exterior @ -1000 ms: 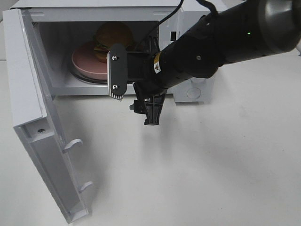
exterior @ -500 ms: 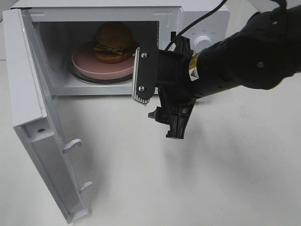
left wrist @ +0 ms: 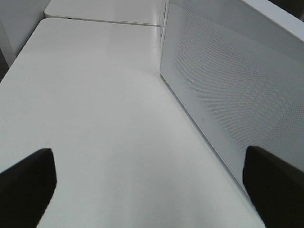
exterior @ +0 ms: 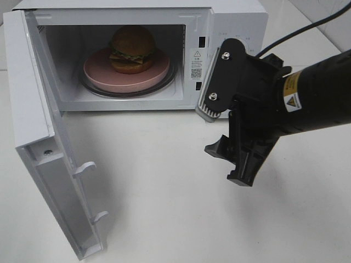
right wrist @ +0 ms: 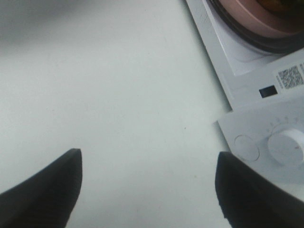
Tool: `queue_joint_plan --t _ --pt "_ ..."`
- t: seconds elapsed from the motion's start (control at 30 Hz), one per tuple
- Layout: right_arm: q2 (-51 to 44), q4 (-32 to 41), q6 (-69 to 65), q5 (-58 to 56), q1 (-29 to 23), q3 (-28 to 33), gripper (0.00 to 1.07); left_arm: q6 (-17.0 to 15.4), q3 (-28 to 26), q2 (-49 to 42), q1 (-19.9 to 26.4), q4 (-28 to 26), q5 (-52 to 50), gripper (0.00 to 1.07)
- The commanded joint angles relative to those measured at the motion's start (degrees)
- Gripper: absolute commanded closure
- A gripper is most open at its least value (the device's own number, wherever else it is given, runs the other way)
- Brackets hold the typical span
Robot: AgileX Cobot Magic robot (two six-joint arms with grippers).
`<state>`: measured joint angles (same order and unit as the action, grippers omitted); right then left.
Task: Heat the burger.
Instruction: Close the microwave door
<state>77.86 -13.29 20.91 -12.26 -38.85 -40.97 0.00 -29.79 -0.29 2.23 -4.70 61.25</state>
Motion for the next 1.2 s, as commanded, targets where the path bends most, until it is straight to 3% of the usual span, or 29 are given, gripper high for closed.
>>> queue_joint_plan --t 0.03,0.43,1.2 --pt "-4.93 -0.17 -4.93 -4.58 0.00 2.06 0.31 0.00 0.06 -0.92 -0.06 0.17 0.11 0.07" --pt "-19.42 -0.17 -19.82 -22.63 0.00 2.69 0.31 0.00 0.06 -0.92 -0.06 0.17 0.11 0.07" --pt "-39.88 1.09 -24.98 -49.27 0.00 2.98 0.31 0.00 0.06 -0.92 -0.06 0.17 0.11 0.07"
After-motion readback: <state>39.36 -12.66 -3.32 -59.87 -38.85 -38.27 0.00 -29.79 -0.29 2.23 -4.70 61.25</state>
